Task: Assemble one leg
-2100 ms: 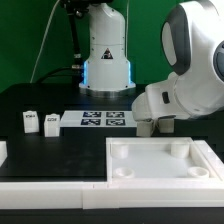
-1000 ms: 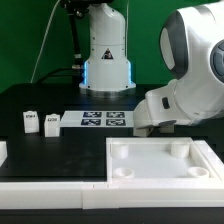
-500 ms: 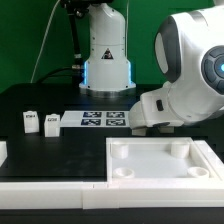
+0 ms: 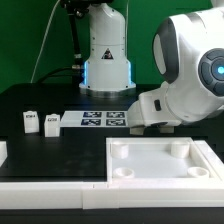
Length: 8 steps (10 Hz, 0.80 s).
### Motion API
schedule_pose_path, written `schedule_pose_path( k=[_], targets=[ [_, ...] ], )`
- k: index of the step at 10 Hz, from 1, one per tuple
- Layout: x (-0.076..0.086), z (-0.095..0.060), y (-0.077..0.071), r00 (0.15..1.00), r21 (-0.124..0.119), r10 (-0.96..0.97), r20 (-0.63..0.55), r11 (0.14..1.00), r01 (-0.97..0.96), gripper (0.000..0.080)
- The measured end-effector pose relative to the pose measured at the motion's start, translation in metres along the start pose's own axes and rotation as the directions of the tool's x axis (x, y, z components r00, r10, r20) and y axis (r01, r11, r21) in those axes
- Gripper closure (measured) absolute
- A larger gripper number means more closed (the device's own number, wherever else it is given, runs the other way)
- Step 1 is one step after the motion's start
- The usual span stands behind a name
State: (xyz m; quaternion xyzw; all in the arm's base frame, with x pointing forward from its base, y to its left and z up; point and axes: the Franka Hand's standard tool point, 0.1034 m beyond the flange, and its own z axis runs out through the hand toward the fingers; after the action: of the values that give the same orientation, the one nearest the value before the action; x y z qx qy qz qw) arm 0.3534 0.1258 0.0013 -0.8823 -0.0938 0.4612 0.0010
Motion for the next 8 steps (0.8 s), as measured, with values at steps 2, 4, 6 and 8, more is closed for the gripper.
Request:
schedule_pose_path(
  k=[2, 4, 6, 8],
  targets=[
    [0.0, 0.0, 0.0, 1.0, 0.0, 0.0, 0.0, 1.0, 0.0, 0.0518],
    [0.0, 0.0, 0.0, 1.0, 0.0, 0.0, 0.0, 1.0, 0.0, 0.0518],
    [0.0, 0.0, 0.0, 1.0, 0.0, 0.0, 0.0, 1.0, 0.0, 0.0518],
    [-0.01, -0.018, -0.003, 1.0, -0.004, -0.012, 0.022, 1.0, 0.012, 0.0518]
  ],
)
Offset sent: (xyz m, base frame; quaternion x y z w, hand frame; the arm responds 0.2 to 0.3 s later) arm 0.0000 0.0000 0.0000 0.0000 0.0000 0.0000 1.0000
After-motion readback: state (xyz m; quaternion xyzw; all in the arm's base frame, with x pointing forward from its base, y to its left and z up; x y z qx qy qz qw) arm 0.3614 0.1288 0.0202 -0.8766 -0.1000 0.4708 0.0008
